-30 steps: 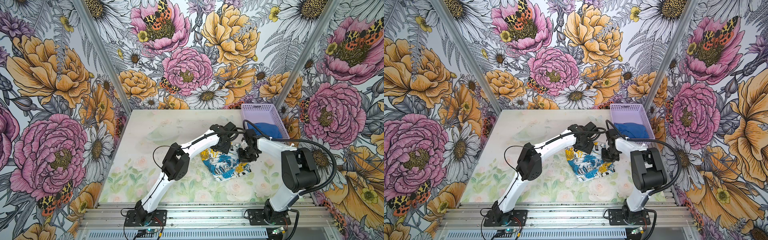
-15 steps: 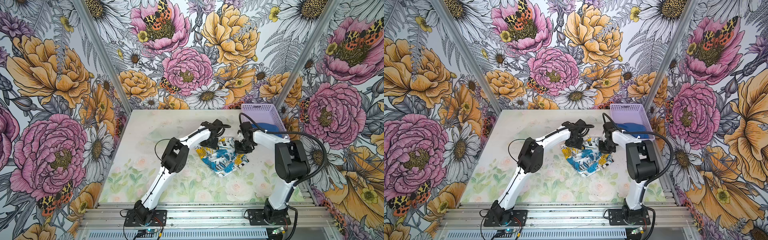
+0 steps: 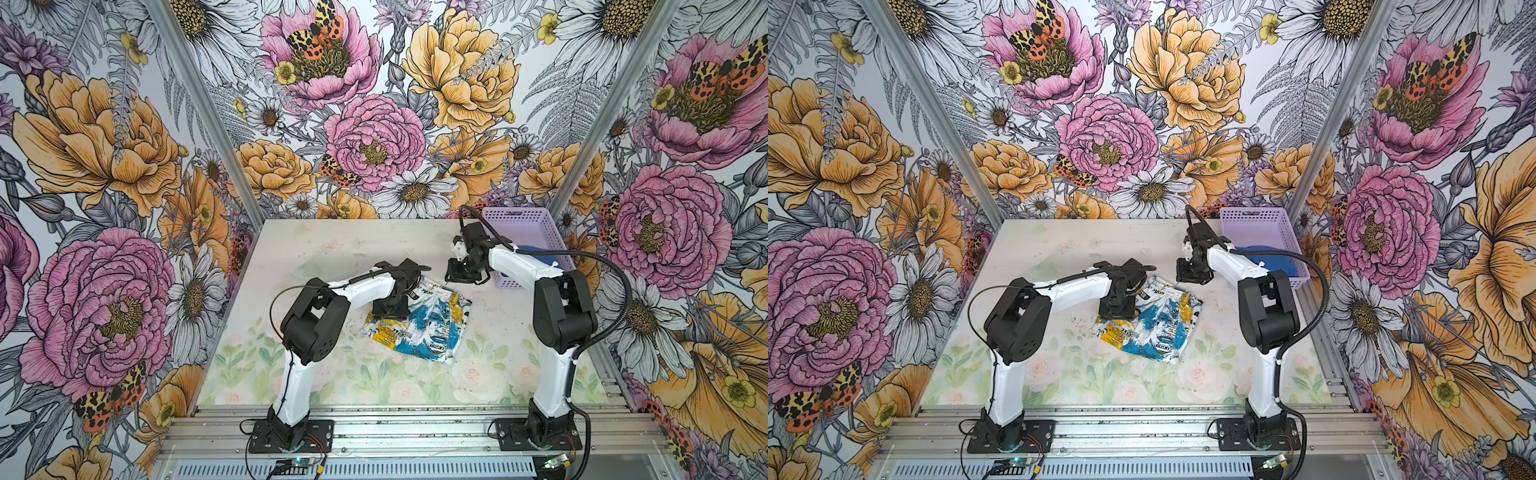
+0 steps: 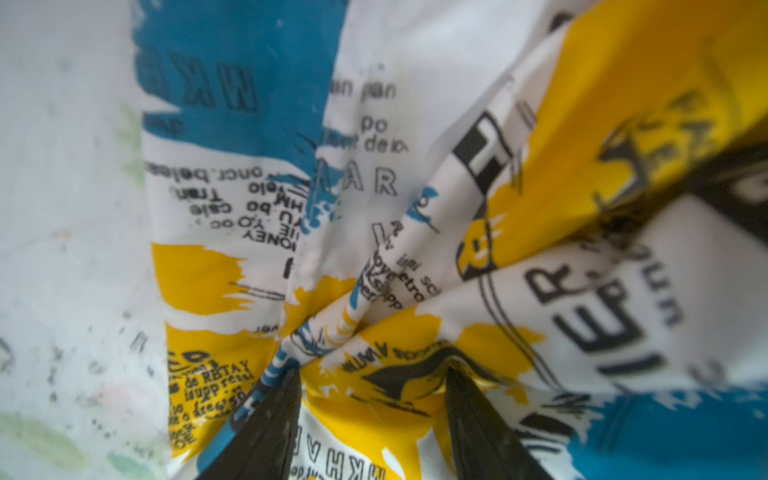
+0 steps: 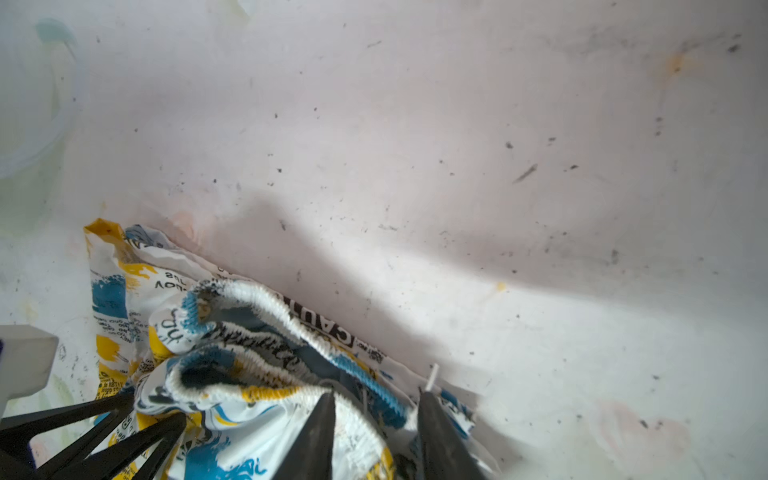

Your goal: Fold and stack the mixed laundry pile

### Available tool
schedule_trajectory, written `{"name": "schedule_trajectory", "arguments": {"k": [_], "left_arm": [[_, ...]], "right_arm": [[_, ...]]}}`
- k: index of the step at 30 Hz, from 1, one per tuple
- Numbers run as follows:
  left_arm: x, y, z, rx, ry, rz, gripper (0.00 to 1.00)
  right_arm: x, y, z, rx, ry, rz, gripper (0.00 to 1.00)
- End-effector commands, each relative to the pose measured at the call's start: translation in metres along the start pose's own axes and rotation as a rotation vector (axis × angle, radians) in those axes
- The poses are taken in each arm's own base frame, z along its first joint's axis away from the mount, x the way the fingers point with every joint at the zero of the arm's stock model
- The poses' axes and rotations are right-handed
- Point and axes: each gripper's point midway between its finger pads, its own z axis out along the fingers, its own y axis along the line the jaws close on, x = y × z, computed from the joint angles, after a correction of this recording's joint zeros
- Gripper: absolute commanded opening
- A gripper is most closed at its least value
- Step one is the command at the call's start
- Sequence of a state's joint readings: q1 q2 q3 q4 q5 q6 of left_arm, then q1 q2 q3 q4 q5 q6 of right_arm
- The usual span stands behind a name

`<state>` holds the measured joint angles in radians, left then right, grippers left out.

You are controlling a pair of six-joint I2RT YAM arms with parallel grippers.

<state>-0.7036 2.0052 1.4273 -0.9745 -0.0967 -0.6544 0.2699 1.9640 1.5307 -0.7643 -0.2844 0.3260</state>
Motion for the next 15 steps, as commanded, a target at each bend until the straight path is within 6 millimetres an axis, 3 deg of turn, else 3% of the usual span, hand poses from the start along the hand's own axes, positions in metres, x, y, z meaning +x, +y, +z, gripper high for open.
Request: {"name": "schedule_trajectory", "arguments": {"k": [1, 5, 9, 12, 15], "left_arm": [[0.001, -0.008, -0.018, 0.051, -0.048, -0.091, 0.61], [-0.019, -0.023, -0.055, 0.105, -0.156, -0.092, 0.66], [-0.038, -0.036, -0.082, 0.142, -0.239, -0.069, 0.68], [-0.042, -0.051, -0.083, 0.165, -0.248, -0.014, 0.68], [-0.040, -0.060, -0.069, 0.168, -0.227, 0.024, 0.67]], "right_arm": [[-0.001, 0.014, -0.040, -0.035, -0.061, 0.031, 0.37], [0.041, 0.016, -0.045, -0.049, 0.000, 0.095, 0.41], [0.089, 0.018, -0.034, -0.035, 0.078, 0.121, 0.49], [0.109, 0.026, -0.025, -0.043, 0.096, 0.133, 0.52], [0.125, 0.025, -0.014, -0.002, 0.122, 0.136, 0.52]]}}
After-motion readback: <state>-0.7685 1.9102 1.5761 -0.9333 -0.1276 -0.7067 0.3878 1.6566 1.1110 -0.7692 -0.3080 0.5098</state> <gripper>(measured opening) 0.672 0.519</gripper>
